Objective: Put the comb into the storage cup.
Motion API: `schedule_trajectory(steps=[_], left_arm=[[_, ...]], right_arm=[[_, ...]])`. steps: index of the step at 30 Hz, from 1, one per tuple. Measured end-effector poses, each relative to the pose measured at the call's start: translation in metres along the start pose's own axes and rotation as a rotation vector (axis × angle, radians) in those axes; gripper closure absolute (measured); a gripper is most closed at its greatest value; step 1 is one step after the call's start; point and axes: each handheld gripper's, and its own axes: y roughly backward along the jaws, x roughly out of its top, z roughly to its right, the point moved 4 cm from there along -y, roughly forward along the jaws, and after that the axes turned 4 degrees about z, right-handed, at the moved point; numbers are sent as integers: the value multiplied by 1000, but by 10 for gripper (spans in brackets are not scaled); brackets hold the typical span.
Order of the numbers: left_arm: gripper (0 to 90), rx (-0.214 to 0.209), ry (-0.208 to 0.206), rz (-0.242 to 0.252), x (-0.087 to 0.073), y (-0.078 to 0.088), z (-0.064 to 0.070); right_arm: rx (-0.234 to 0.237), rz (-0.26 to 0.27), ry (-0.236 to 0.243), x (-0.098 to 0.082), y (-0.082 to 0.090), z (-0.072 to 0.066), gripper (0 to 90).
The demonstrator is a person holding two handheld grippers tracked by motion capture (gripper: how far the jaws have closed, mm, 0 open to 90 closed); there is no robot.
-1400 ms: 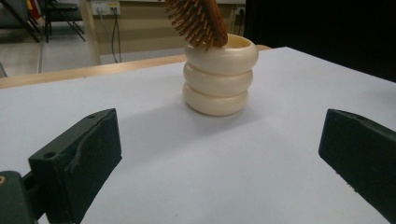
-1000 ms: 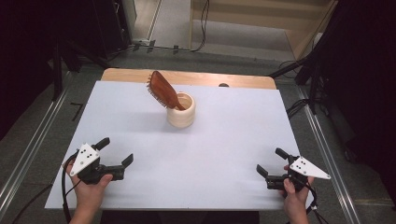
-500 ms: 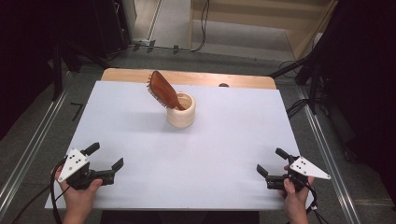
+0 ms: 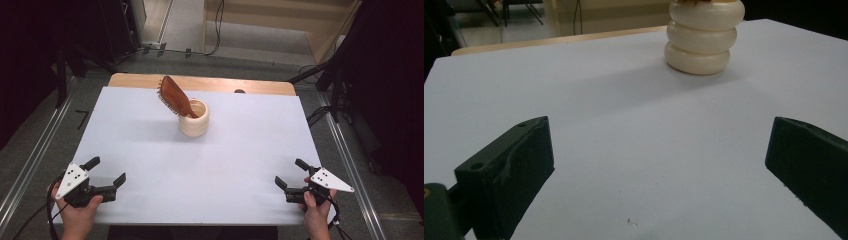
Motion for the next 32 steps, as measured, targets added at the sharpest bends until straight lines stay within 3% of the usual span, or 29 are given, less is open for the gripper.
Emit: schedule_trajectory(steps=[16, 20, 28, 32], left_arm=[[0, 1, -12, -28, -8, 7, -9], [0, 17, -3, -25, -9, 9, -14], [0, 9, 42, -8, -12, 10, -19], [0, 7, 42, -4, -12, 11, -19]], right_arm=[[-3, 1, 0, 0, 0, 1, 0], [-2, 0, -1, 0, 0, 1, 0], [-3, -3, 1, 0, 0, 0, 0], [-4, -3, 2, 0, 0, 1, 0]])
